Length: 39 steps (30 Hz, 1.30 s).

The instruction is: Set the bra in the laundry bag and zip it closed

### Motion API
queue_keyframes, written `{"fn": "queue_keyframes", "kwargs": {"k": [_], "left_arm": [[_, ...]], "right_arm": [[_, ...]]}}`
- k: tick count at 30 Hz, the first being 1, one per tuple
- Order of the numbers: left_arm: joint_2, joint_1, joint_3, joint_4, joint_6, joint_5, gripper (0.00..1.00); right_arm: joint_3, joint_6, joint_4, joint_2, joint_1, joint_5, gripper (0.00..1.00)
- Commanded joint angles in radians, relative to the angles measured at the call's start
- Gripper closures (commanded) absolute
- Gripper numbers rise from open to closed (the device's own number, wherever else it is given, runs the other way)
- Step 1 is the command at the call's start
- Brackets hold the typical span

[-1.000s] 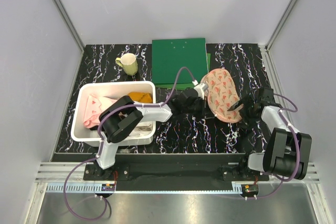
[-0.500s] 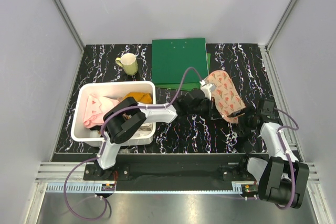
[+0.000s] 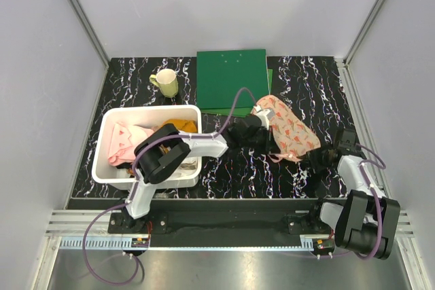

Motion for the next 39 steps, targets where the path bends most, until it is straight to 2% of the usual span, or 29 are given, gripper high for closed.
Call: {"fn": "queue_keyframes", "kwargs": {"k": [1,5,8,9,10,13,16,18,20,22,24,27,30,37,39], "left_arm": [[-0.059,0.125,-0.055,-0.003,0.053,-0.022,1.00],[-0.087,0.133,-0.090,0.003,0.078,-0.021,1.00],[-0.089,0.120,-0.113,0.063,0.072,0.037,1.00],[-0.095,0.108,-0.124,0.090,0.088,0.095,1.00],[-0.096,0.099,-0.125,0.145,0.102,0.118,0.96],[-0.107,0.061,-0.080,0.093,0.160,0.116,0.66],[-0.131,0.007,-0.035,0.037,0.240,0.041,0.53],[-0.147,-0.046,-0.012,0.022,0.329,-0.042,0.51],[-0.153,-0.080,0.005,0.009,0.413,-0.097,0.51],[-0.159,-0.139,0.007,0.032,0.580,-0.209,0.53],[-0.144,-0.159,0.014,0.049,0.714,-0.219,0.57],[-0.097,-0.150,0.078,0.016,0.803,-0.144,0.62],[-0.044,-0.145,0.166,-0.093,0.862,-0.072,0.63],[0.032,-0.134,0.273,-0.167,0.908,-0.030,0.72],[0.060,-0.127,0.309,-0.196,0.911,-0.003,0.71]], "right_arm": [[0.023,-0.117,0.009,0.034,-0.061,0.027,1.00],[0.066,-0.179,0.002,0.051,-0.079,0.021,1.00],[0.114,-0.220,-0.014,0.083,-0.079,0.006,1.00],[0.120,-0.228,-0.016,0.085,-0.079,-0.008,1.00],[0.120,-0.231,-0.016,0.082,-0.079,-0.014,1.00],[0.118,-0.257,-0.017,0.066,-0.079,-0.019,1.00],[0.115,-0.274,-0.014,0.057,-0.079,-0.047,1.00],[0.114,-0.275,-0.016,0.060,-0.079,-0.068,1.00],[0.112,-0.277,-0.014,0.062,-0.079,-0.079,0.99],[0.109,-0.274,-0.014,0.065,-0.079,-0.094,0.99],[0.112,-0.274,-0.013,0.065,-0.079,-0.106,0.99],[0.117,-0.274,-0.014,0.060,-0.079,-0.128,0.99],[0.112,-0.274,-0.013,0.054,-0.079,-0.131,1.00],[0.106,-0.277,-0.011,0.059,-0.079,-0.145,1.00],[0.106,-0.277,-0.008,0.060,-0.079,-0.148,1.00]]}}
